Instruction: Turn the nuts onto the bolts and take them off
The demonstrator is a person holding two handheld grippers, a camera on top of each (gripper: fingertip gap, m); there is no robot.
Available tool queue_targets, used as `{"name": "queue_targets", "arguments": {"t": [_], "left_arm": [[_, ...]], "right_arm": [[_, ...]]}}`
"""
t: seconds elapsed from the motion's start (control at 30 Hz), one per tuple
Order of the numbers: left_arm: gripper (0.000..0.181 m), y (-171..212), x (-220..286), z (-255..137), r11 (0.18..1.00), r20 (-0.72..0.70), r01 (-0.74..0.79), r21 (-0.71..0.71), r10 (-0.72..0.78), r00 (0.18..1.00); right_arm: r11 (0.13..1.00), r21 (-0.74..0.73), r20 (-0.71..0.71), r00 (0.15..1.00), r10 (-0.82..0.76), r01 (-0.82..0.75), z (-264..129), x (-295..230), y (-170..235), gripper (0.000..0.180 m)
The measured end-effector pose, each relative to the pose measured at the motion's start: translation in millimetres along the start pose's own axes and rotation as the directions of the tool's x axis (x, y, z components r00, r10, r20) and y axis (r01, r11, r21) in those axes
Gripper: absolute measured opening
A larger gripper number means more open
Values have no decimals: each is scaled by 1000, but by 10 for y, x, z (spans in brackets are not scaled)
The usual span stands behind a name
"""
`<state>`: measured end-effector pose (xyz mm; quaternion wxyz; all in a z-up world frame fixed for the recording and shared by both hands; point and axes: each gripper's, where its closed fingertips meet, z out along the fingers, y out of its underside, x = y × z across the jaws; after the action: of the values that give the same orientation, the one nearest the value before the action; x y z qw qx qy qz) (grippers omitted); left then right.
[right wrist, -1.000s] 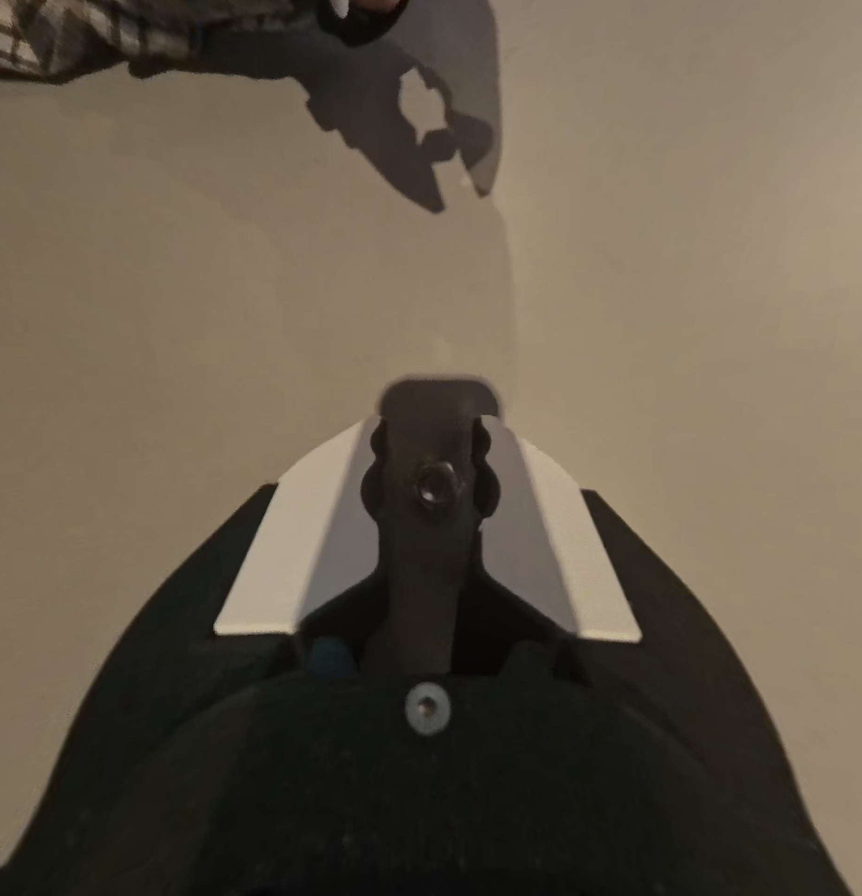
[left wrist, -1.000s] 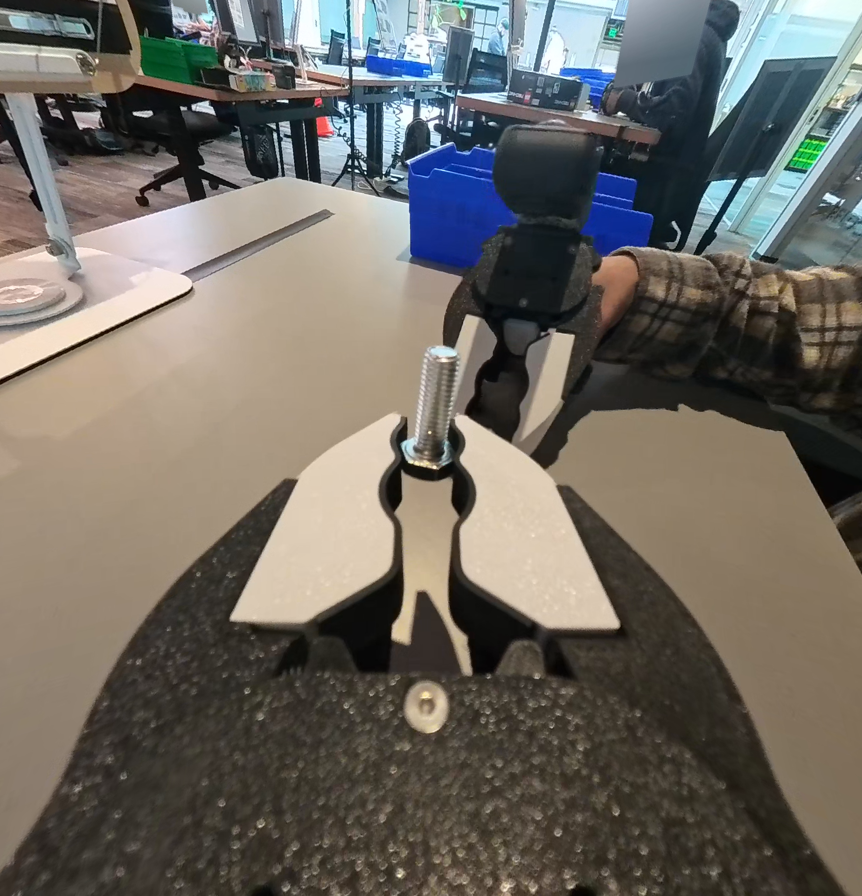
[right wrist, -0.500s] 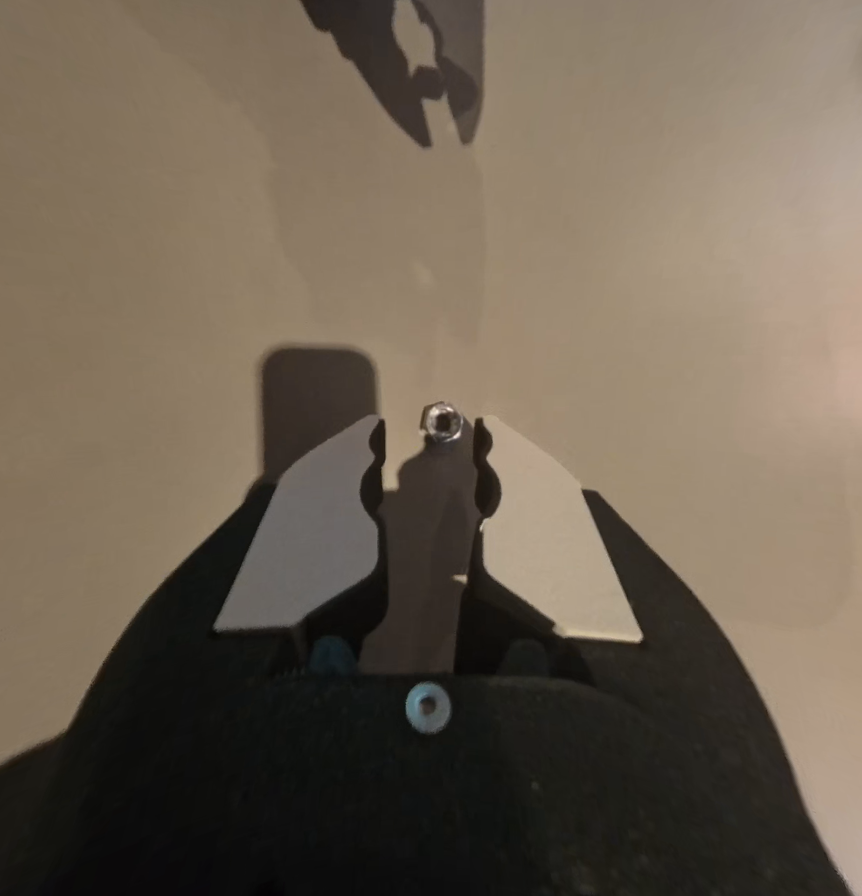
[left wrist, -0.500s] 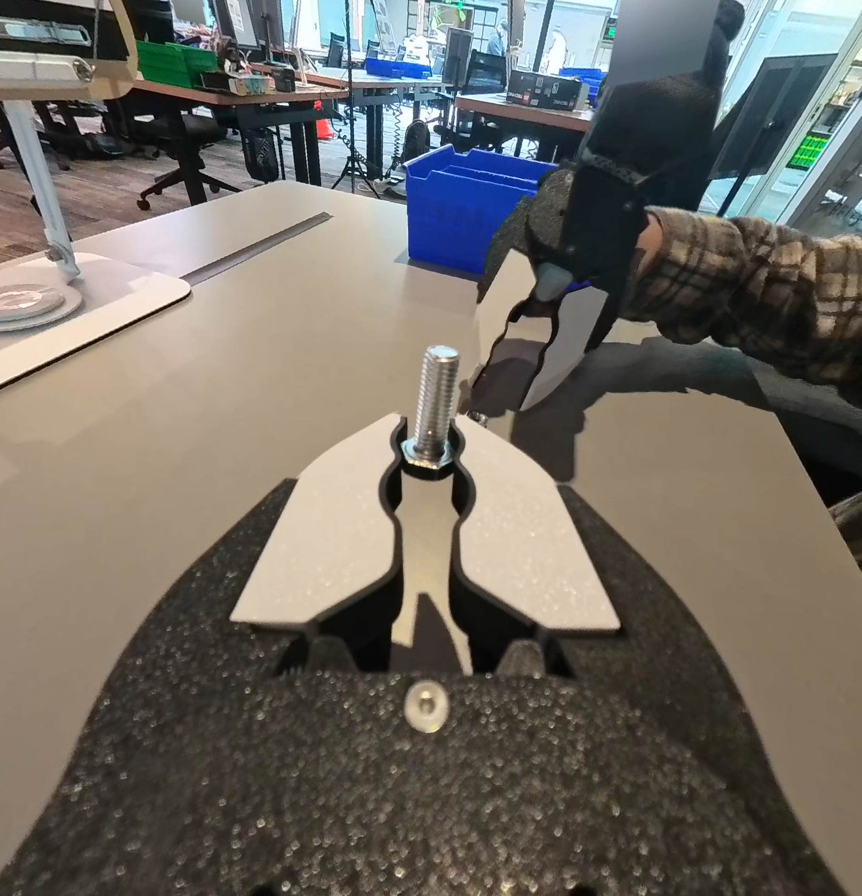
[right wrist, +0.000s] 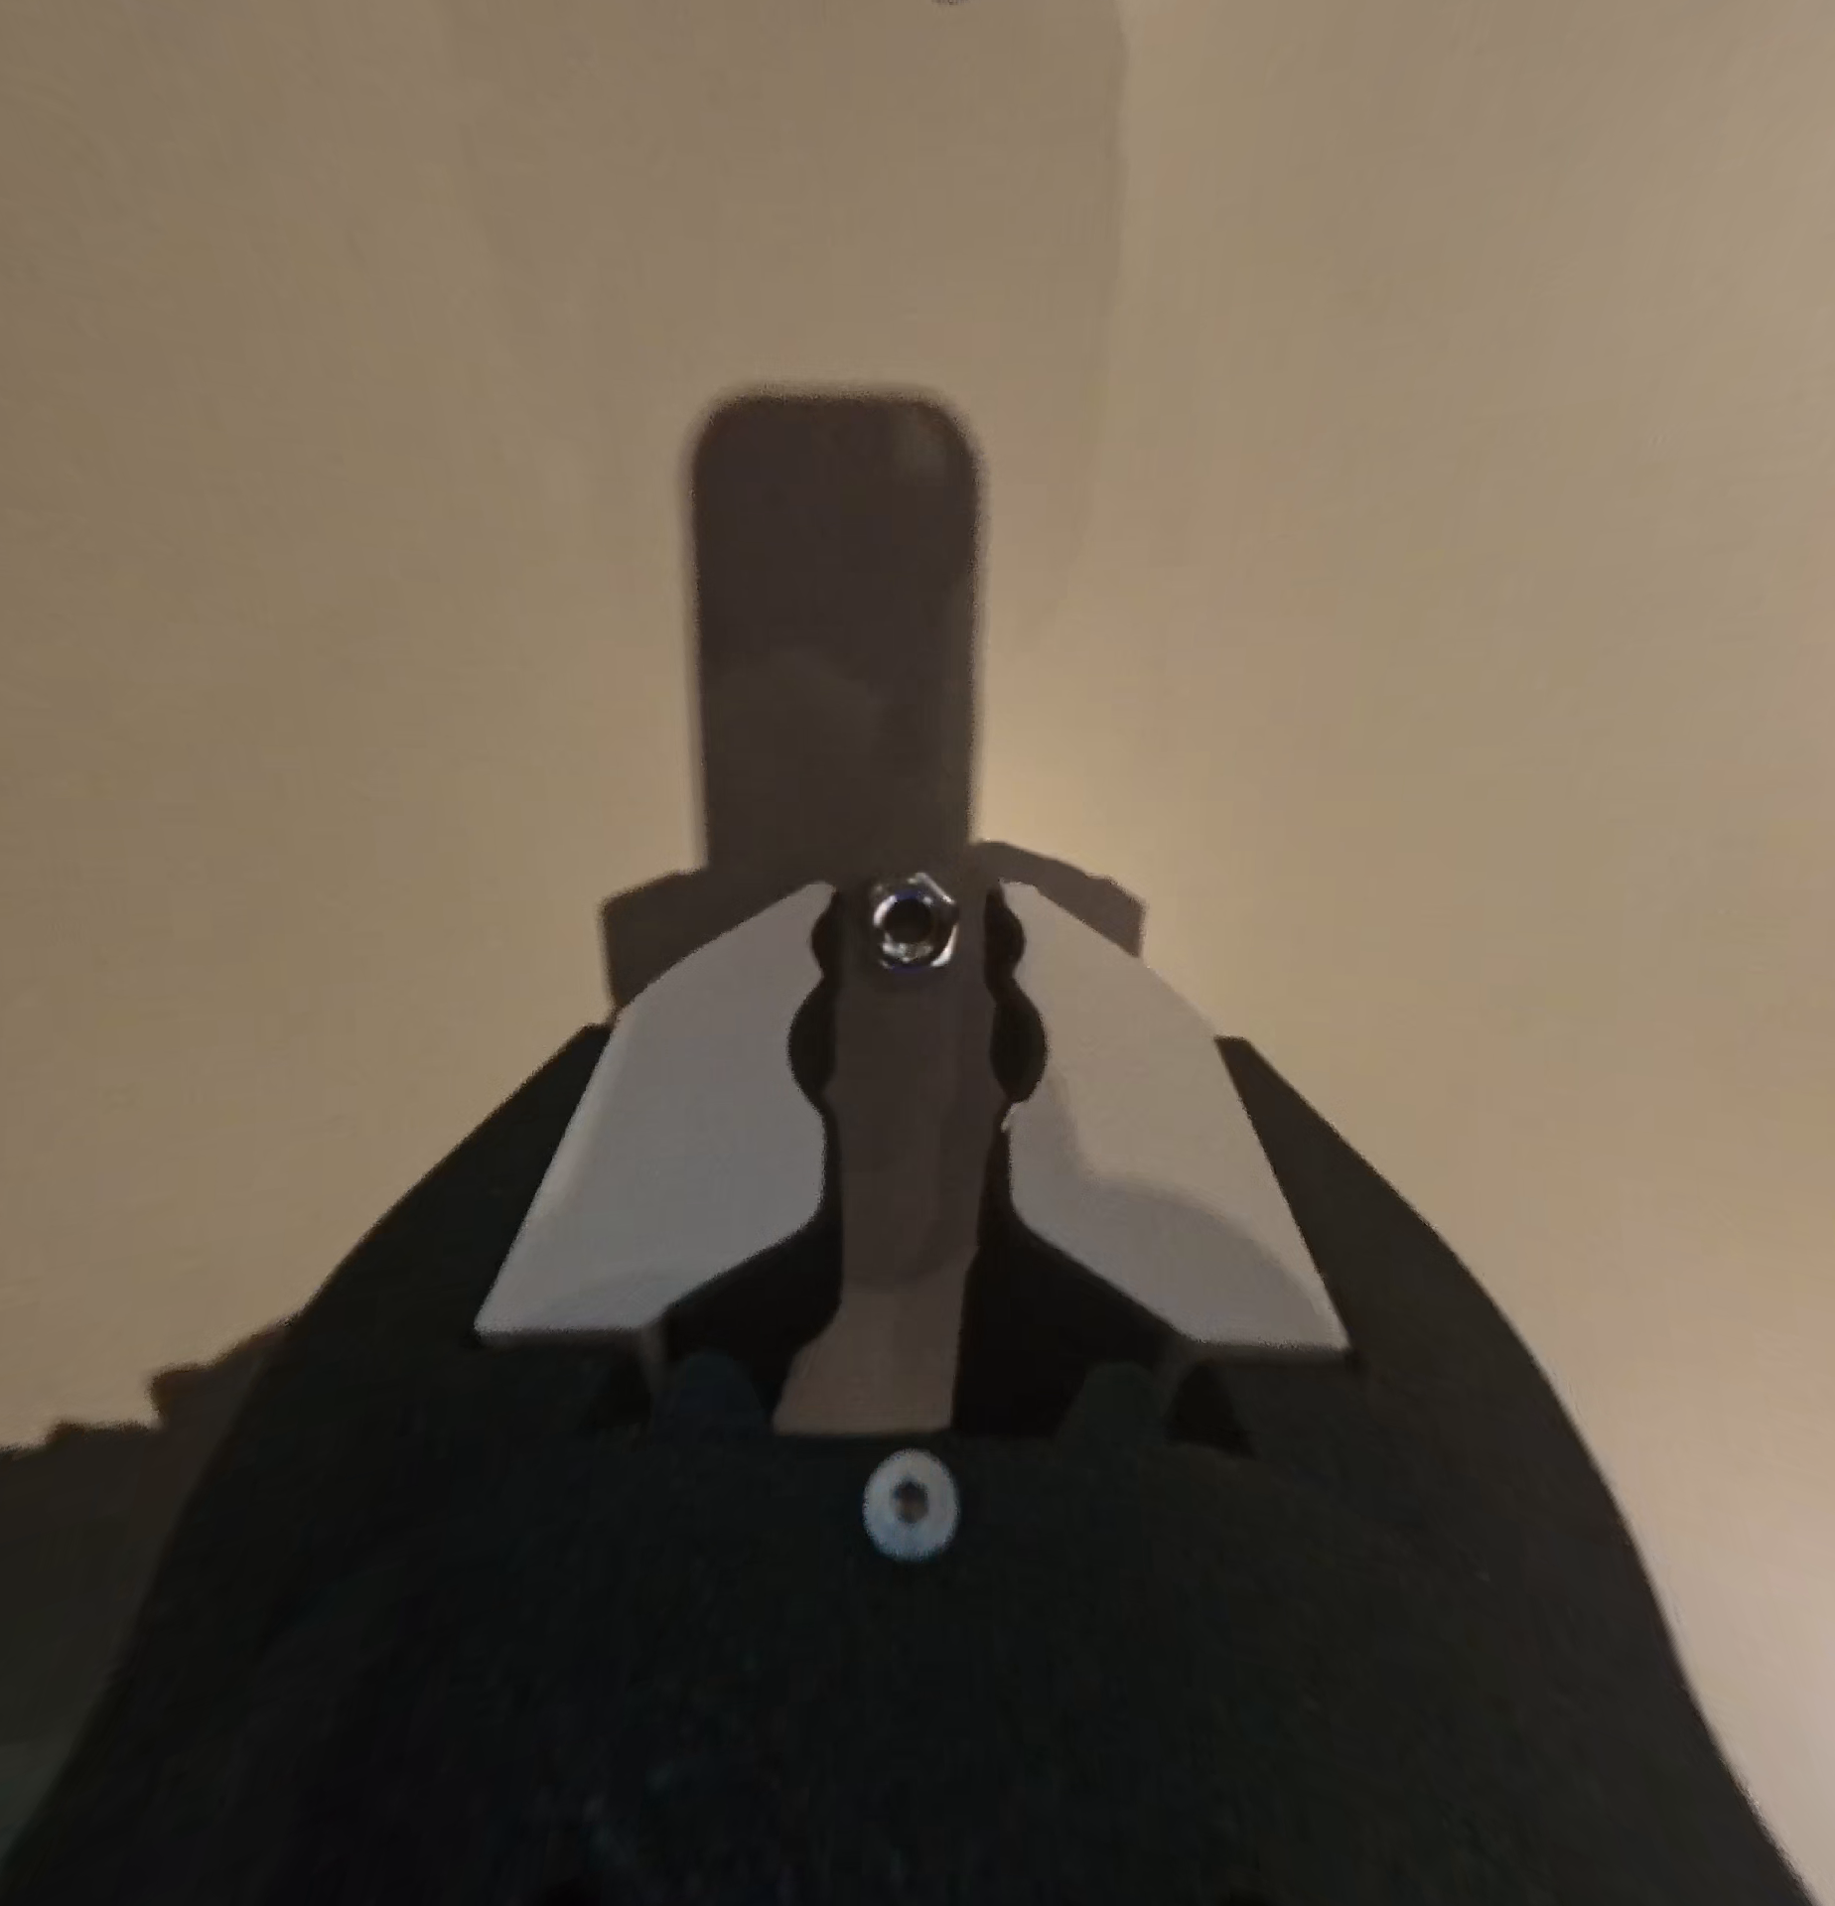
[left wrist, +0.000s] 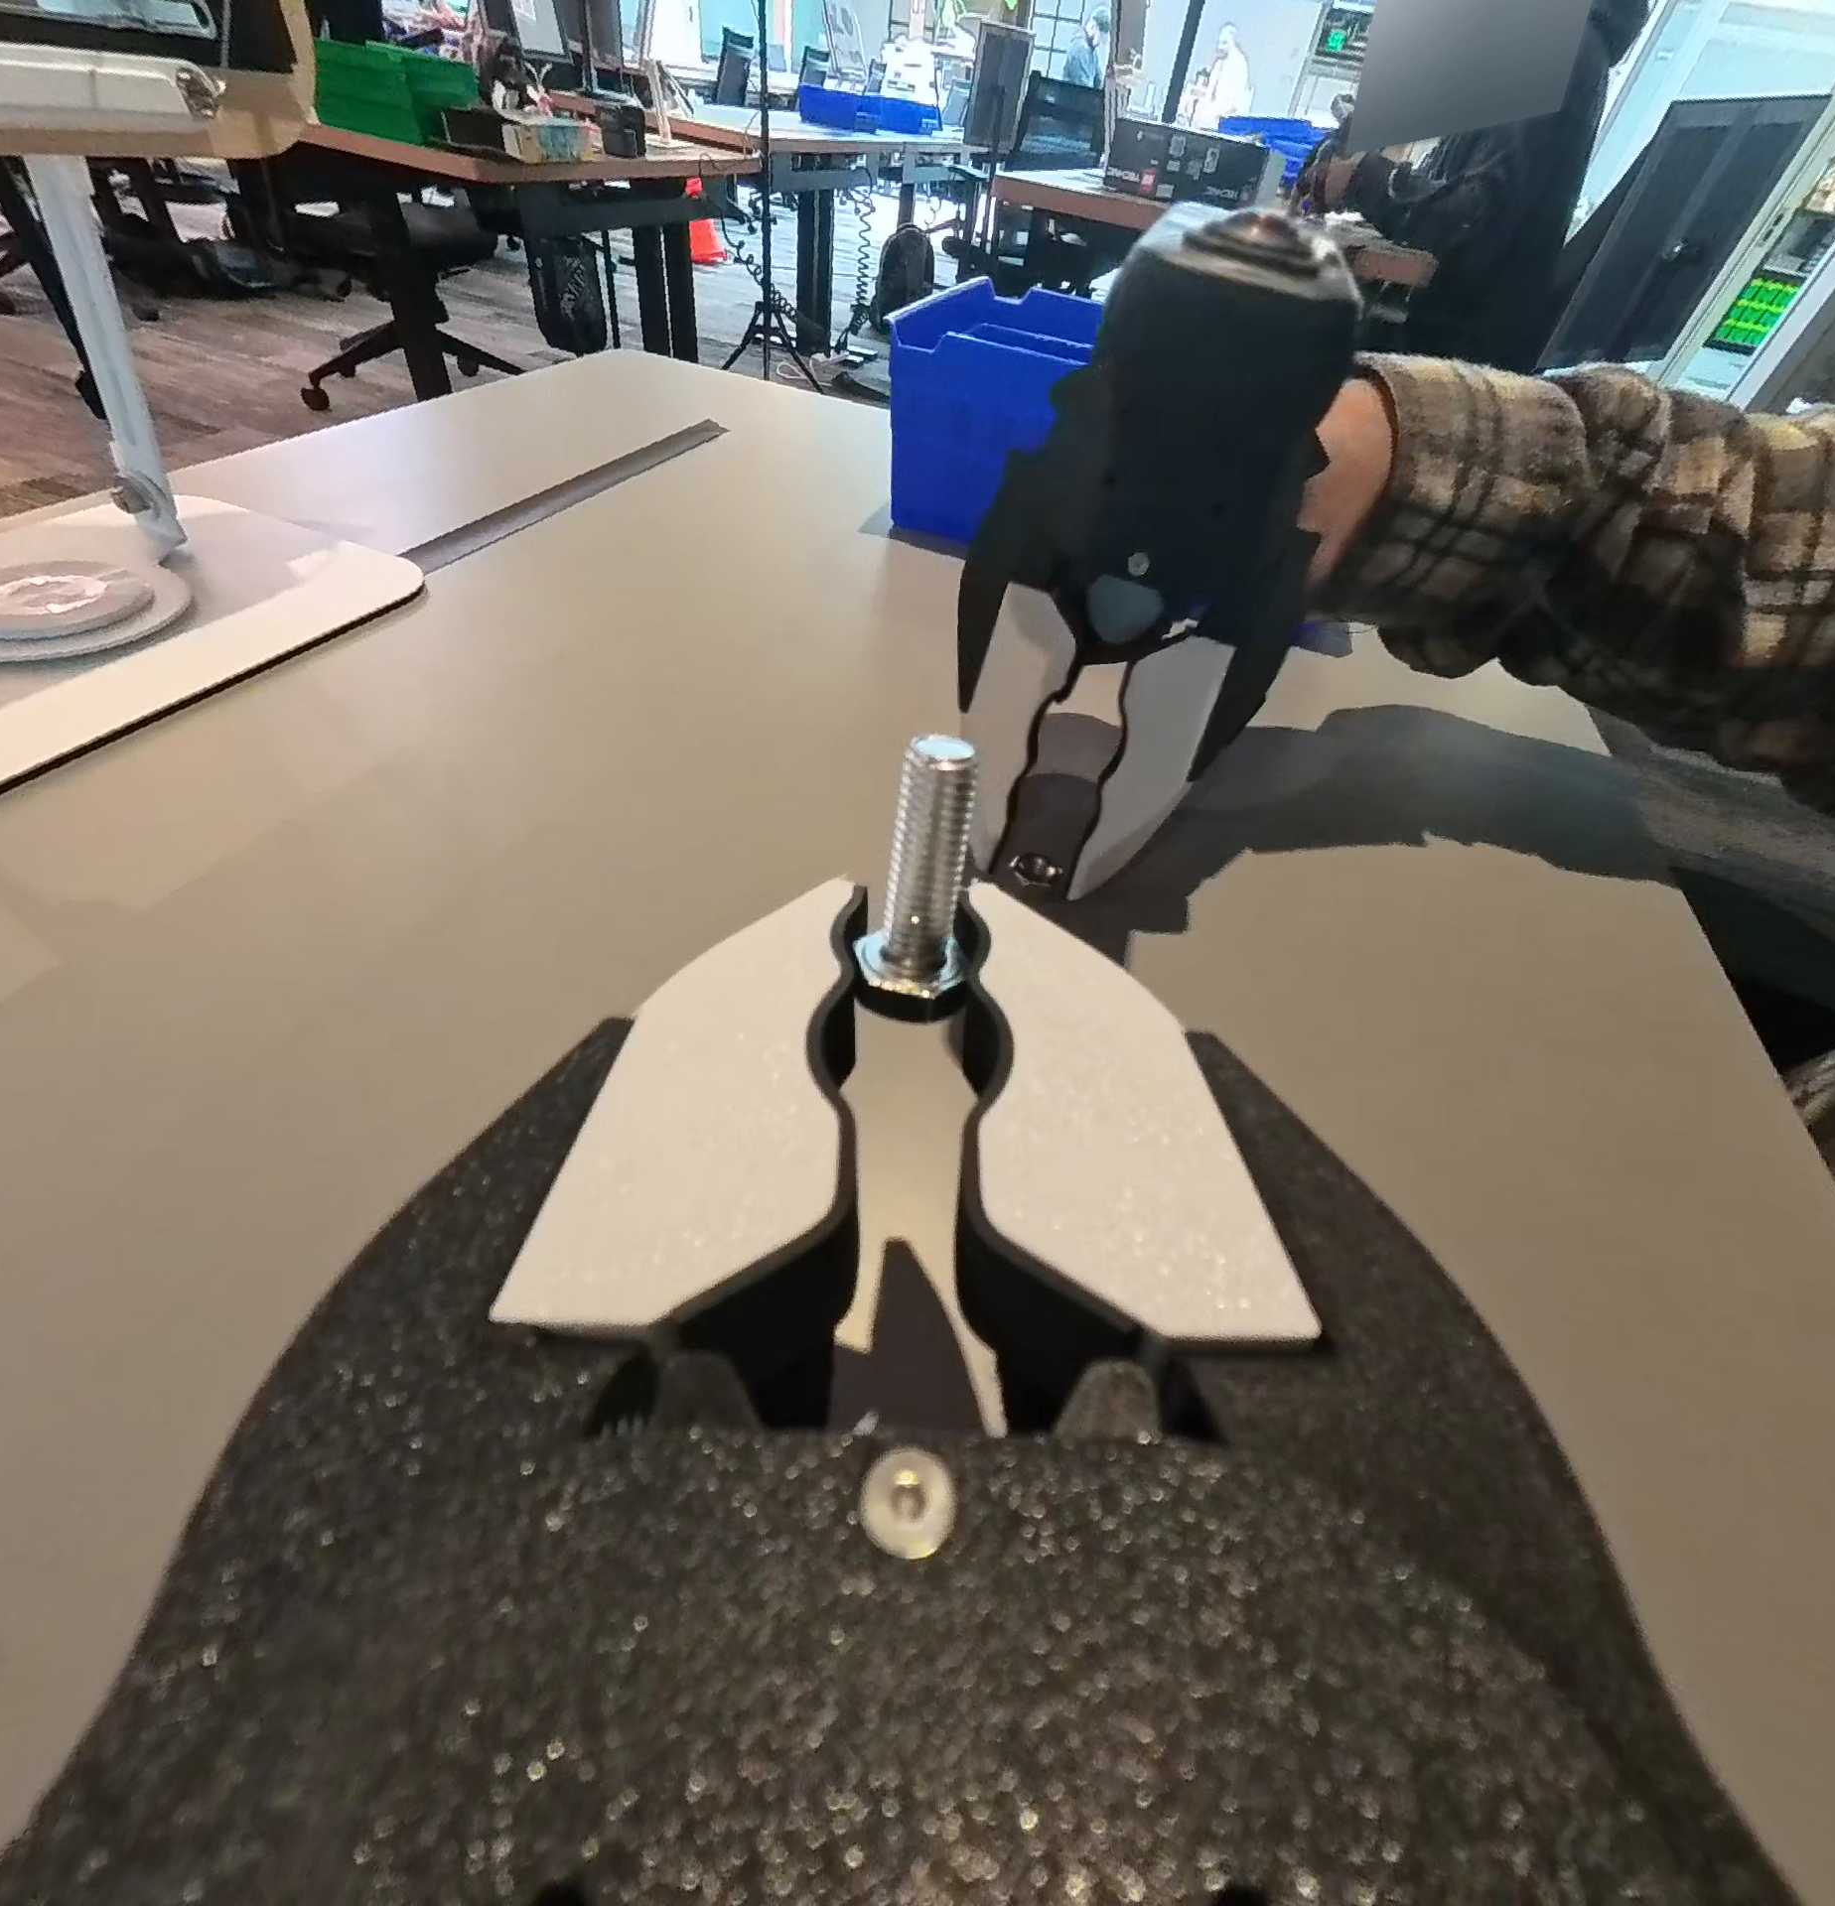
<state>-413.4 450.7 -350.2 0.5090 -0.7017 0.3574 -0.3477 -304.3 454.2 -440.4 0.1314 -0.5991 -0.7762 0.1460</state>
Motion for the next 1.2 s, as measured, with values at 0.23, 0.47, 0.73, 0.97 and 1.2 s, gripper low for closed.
{"name": "queue_targets", "arguments": {"t": [0.23,0.47,0.73,0.97,1.2], "left_arm": [[15,5,55,28,1000,-15,-8,-5,8,1000],[15,48,253,142,996,-57,-74,-47,71,996],[15,118,378,221,986,-71,-132,-106,124,990],[15,127,368,215,981,-55,-143,-131,136,989],[15,166,366,233,976,-48,-145,-162,139,989]], "right_arm": [[998,-2,7,998,57,-57,-49,5,2,17],[965,259,-20,999,-40,44,-744,-135,-782,17],[946,269,-43,983,-177,182,-905,-196,-1358,17],[956,226,-17,981,-191,190,-758,-153,-1391,17],[956,223,-12,981,-192,190,-705,-143,-1388,17]]}}
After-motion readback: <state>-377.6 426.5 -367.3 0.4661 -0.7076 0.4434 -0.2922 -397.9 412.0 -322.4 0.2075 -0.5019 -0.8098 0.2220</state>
